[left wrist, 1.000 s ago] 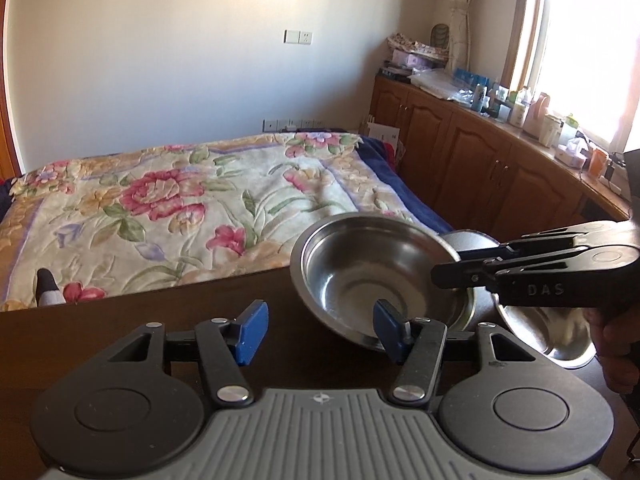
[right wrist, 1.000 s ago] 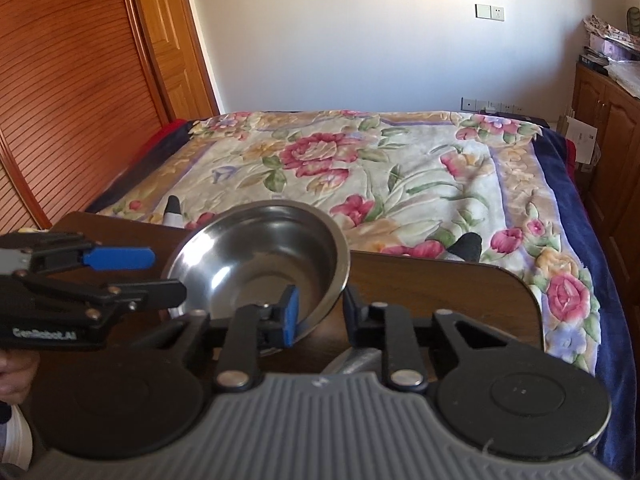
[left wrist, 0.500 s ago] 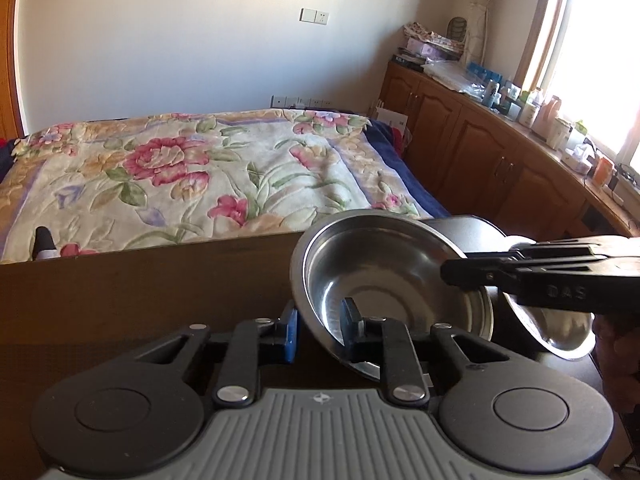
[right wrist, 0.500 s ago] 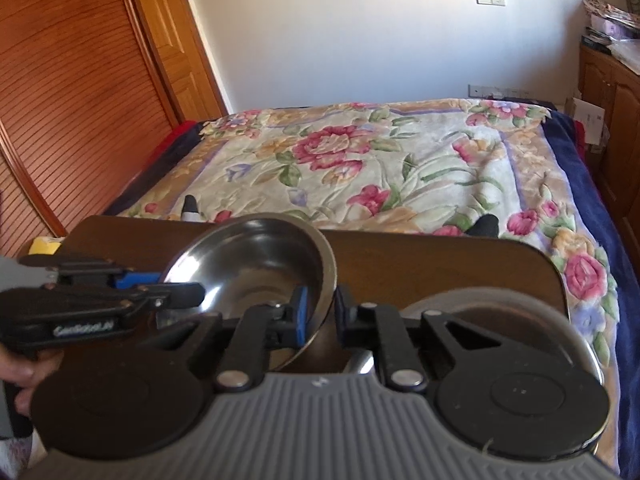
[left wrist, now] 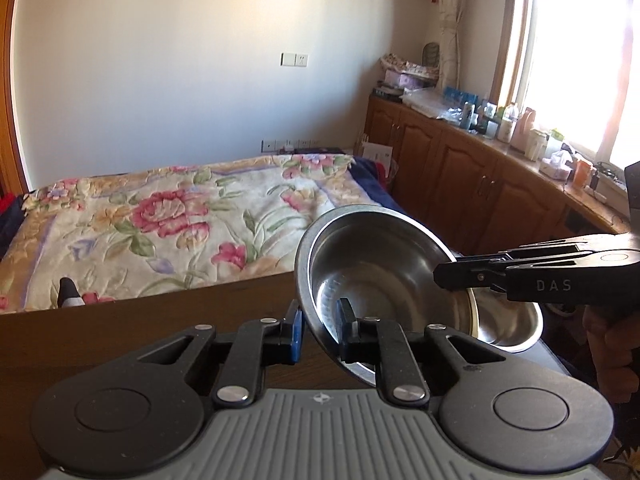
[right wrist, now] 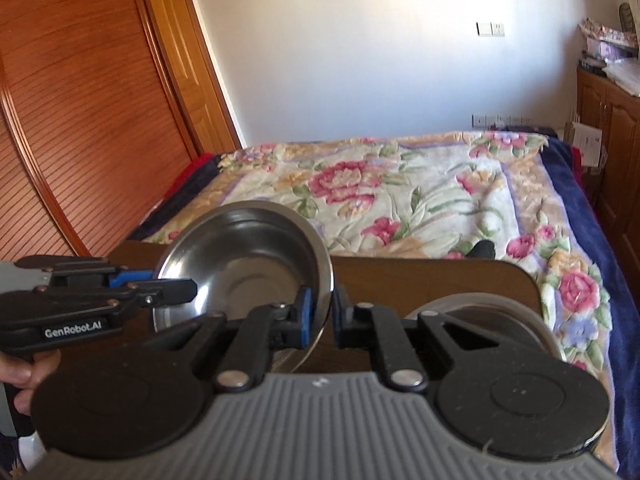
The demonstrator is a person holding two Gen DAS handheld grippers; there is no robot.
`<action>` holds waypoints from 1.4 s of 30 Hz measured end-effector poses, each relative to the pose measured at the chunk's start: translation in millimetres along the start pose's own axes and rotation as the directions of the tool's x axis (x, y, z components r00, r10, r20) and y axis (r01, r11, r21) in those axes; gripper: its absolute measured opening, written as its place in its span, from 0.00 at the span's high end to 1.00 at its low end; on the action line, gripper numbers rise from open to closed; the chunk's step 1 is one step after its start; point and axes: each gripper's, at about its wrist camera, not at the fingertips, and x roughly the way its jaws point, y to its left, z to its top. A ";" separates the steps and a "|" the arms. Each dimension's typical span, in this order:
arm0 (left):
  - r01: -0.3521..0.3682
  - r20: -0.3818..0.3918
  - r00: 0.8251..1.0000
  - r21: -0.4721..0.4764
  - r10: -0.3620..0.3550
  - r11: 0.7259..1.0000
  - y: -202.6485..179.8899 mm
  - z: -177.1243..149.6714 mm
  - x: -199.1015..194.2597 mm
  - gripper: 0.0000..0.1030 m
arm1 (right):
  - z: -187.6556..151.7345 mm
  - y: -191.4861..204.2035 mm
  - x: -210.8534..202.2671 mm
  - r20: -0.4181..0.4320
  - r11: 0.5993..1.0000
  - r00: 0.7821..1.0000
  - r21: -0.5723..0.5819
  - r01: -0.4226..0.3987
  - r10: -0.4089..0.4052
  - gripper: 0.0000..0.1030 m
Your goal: Organize plates and bowls
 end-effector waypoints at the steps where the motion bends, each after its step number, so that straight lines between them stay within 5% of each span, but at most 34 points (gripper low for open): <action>1: 0.004 0.006 1.000 0.002 -0.004 1.000 -1.9 0.6 -4.1 0.82 | 0.1 0.2 -4.6 0.009 1.000 1.000 -0.001 0.000 0.000 0.88; 24: 0.047 0.120 0.991 0.062 -0.054 0.997 -31.4 -2.6 -100.7 0.82 | -8.3 36.2 -79.3 0.136 0.999 0.991 -0.052 0.010 -0.003 0.88; 42: 0.102 0.089 0.991 0.038 -0.105 0.994 -41.3 -62.2 -133.7 0.82 | -62.5 53.4 -106.8 0.107 0.999 0.994 -0.037 -0.021 0.025 0.88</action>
